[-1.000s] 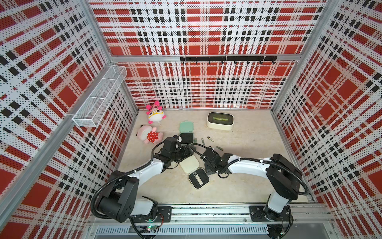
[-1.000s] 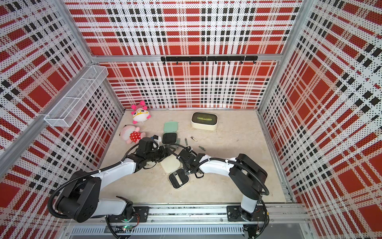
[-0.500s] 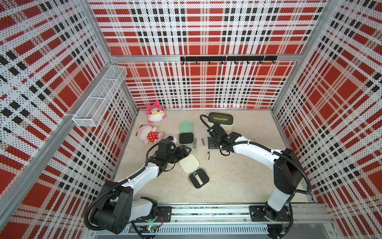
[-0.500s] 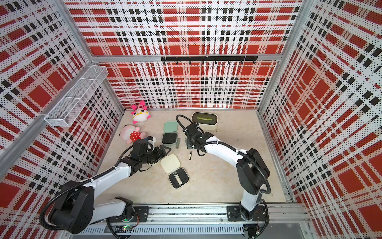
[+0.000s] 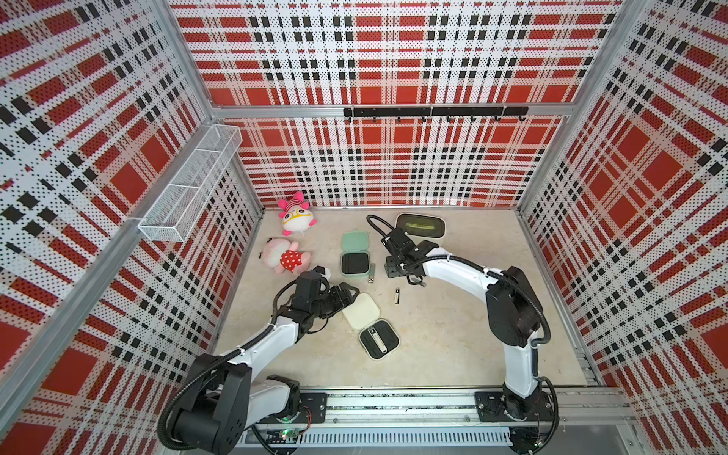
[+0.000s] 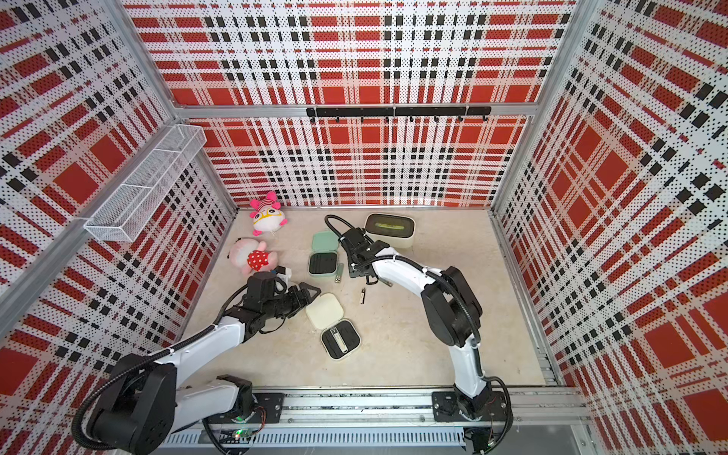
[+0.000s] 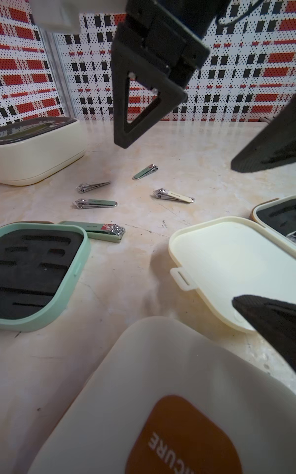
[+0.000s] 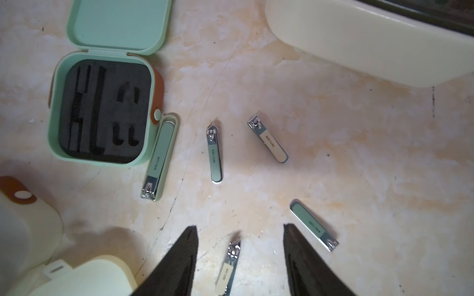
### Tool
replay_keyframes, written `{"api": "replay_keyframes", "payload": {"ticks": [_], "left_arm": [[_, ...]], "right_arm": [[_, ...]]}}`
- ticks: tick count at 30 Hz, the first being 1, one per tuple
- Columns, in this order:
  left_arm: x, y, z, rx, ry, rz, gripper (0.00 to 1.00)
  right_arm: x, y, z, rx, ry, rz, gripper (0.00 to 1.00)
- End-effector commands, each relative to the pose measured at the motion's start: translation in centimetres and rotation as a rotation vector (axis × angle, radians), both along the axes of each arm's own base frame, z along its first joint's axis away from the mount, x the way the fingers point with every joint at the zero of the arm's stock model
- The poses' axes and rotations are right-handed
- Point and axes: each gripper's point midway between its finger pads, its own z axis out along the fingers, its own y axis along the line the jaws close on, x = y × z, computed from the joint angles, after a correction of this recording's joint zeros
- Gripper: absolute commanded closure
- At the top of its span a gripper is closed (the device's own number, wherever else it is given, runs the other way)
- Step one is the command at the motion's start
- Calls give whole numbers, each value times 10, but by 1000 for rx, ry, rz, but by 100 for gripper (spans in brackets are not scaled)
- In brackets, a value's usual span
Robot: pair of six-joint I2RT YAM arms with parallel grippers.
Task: Organize nail clipper sets
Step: Pick up the nail clipper from the center of the board.
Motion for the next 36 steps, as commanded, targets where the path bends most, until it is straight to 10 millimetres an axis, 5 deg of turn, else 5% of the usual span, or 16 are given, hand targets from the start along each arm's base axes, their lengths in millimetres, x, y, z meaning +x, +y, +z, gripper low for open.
{"api": "replay_keyframes", "payload": {"ticks": [1,13,36], "left_arm": [[2,8,3,-4,-22,10,20],[4,7,0,-5,-14,6,20],[6,4,1,-11,-13,1,21]], "right_arm": [[-7,-1,-17,-15,63,12,46],[-39,1,-58,-19,148,14,56],[-55,6,-89,-33,202,38,70]]}}
